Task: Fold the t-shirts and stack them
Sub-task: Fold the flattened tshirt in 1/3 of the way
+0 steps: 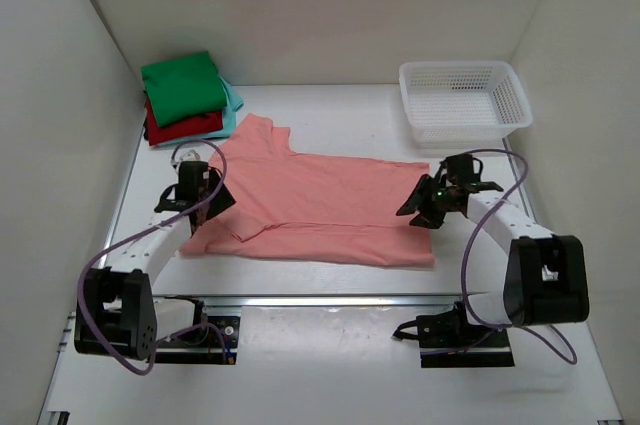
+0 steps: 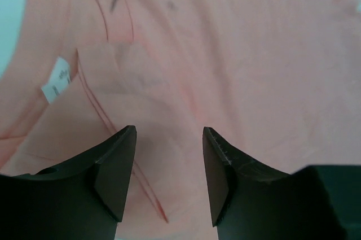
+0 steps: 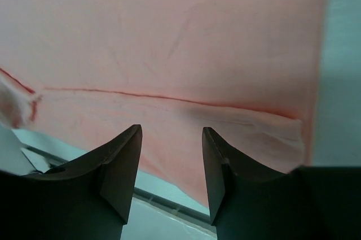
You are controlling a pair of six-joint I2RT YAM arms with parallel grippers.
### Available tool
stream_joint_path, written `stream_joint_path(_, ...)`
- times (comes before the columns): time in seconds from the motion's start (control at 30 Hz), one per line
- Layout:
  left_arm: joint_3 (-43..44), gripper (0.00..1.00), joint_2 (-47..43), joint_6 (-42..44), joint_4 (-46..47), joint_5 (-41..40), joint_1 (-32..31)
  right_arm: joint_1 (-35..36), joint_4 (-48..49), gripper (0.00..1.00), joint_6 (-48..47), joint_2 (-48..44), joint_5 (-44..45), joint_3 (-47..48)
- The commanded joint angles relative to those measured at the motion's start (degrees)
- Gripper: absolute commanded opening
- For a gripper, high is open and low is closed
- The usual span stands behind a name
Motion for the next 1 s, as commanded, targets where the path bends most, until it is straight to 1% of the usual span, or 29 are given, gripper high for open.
stream_joint_path(0.0,-2.6,0.61,3.6,1.1,0.5,0.0,-3.3,4.4,4.0,0.44,-2.9,3.7,2.1,-0.2)
stream_joint_path(0.07,-3.7,0.59,5.0,1.3,-1.0,-1.9,-4.8,4.8,4.0,0.45,-3.5,5.9,4.6,-0.4)
stream_joint_path(0.17,-4.7,0.56,6.7,0.7,-5.4,-0.6,-4.6,4.3,1.2,0.46,-4.9,8.0,6.5,-0.4)
stream_joint_path(0.27,-6.8,0.55,6.3,0.0,-10.0,1.4,-4.7,3.4,-2.3,0.47,-7.1,8.9,6.2,-1.0)
stream_joint_path(0.33,-8.1,0.53,4.8,0.4,-12.5,2.4,-4.2,3.1,-2.7,0.47,-7.3,8.9,6.0,-2.0)
stream_joint_path(0.4,-9.3,0.54,2.7,-0.1,-14.3,3.0,-5.0,2.4,-3.3,0.48,-8.4,8.1,5.9,-3.8)
stream_joint_path(0.5,-11.1,0.54,0.0,-2.7,-16.4,5.5,-5.6,1.7,-3.2,0.48,-9.0,7.0,6.4,-4.3)
stream_joint_path(0.6,-12.6,0.53,-1.0,-3.7,-18.7,6.9,-7.1,0.4,-5.6,0.48,-10.2,7.4,6.6,-3.9)
stream_joint_path(0.63,-12.7,0.53,-1.5,-3.9,-19.3,7.0,-7.2,0.0,-6.7,0.47,-10.2,7.5,6.7,-3.8)
stream_joint_path(0.7,-13.3,0.53,-3.5,-3.9,-21.5,7.4,-7.9,-0.4,-7.5,0.48,-11.5,7.5,6.9,-3.2)
stream_joint_path(0.73,-13.5,0.53,-5.9,-4.3,-22.0,7.4,-7.7,-0.1,-8.2,0.47,-11.6,7.3,7.2,-3.3)
stream_joint_path(0.83,-12.8,0.53,-10.5,-5.1,-25.1,8.0,-6.3,-0.9,-10.0,0.48,-12.4,6.4,6.4,-3.1)
stream_joint_path(0.87,-11.0,0.53,-11.0,-5.0,-26.2,7.4,-6.5,-0.7,-10.9,0.48,-12.5,5.5,5.8,-2.7)
stream_joint_path(0.93,-6.9,0.56,-11.8,-4.0,-30.1,6.5,-6.9,-1.0,-12.5,0.48,-12.5,4.3,5.9,-0.4)
stream_joint_path(0.97,-3.3,0.57,-11.3,-4.0,-30.9,6.8,-6.7,-0.9,-13.2,0.48,-12.4,2.9,5.6,0.7)
